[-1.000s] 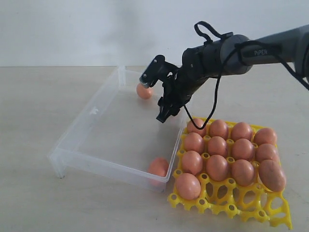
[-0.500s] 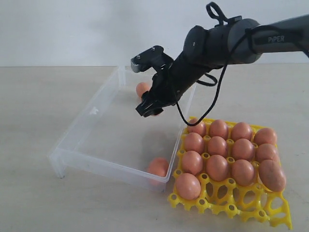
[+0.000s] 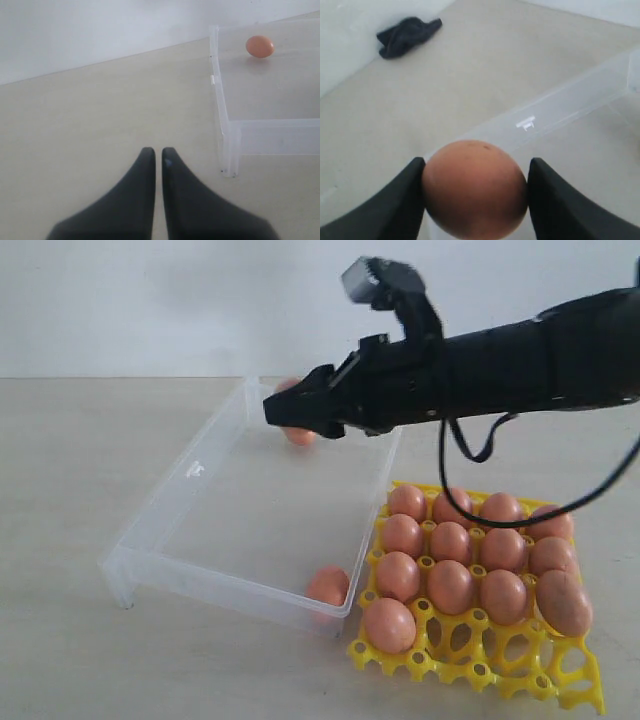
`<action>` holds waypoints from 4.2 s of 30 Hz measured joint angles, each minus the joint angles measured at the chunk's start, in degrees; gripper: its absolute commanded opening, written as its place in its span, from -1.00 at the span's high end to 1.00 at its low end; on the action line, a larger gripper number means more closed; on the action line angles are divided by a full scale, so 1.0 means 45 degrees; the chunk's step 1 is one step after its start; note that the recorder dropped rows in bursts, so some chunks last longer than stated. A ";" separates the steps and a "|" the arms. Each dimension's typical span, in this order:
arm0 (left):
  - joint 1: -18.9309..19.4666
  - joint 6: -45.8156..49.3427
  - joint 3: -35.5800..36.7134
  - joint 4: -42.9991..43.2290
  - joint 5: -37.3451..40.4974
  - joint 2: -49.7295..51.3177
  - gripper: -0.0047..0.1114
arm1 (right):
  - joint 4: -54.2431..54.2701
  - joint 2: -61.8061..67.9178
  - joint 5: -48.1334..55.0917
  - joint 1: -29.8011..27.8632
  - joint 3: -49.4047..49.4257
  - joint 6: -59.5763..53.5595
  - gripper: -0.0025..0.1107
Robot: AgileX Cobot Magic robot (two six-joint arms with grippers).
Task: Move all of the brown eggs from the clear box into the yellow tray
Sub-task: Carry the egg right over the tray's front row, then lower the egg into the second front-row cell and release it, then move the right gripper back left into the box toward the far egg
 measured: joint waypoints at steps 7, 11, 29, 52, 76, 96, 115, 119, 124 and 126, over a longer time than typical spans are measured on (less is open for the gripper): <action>0.0000 0.0000 0.0000 0.0000 0.0000 0.0000 0.85 | 0.0155 -0.4115 0.0132 -0.0456 0.3301 -0.0303 0.96; 0.0000 0.0000 0.0000 0.0000 0.0000 0.0000 0.85 | -0.0685 -0.6243 -0.2300 -0.0456 0.5852 -0.0118 0.96; 0.0000 0.0000 0.0000 0.0000 0.0000 0.0000 0.85 | 0.0316 -0.7344 -0.5123 -0.0550 1.0259 -0.0169 0.96; 0.0000 0.0000 0.0000 0.0000 0.0000 0.0000 0.85 | 0.0429 -0.2970 -0.3473 -0.0550 0.8195 -0.1842 0.96; 0.0000 0.0000 0.0000 0.0000 0.0000 0.0000 0.85 | 0.0429 -0.2970 -0.3104 -0.0550 0.8117 -0.3455 -0.07; 0.0000 0.0000 0.0000 0.0000 0.0000 0.0000 0.85 | 0.0438 -0.3845 -0.2130 -0.0550 0.6529 -0.3232 0.12; 0.0000 0.0000 0.0000 0.0000 0.0000 0.0000 0.85 | -1.1877 -0.0140 -0.3317 0.1417 -0.1648 0.5598 0.93; 0.0000 0.0000 0.0000 0.0000 0.0000 0.0000 0.85 | -1.4565 0.0912 -0.5141 0.1478 -0.1707 1.0252 0.93; 0.0000 0.0000 0.0000 0.0000 0.0000 0.0000 0.85 | -1.4855 0.1617 -0.6211 0.1677 -0.2281 1.1940 0.93; 0.0000 0.0000 0.0000 0.0000 0.0000 0.0000 0.85 | -1.4928 0.2099 -0.6609 0.1979 -0.2606 1.1701 0.93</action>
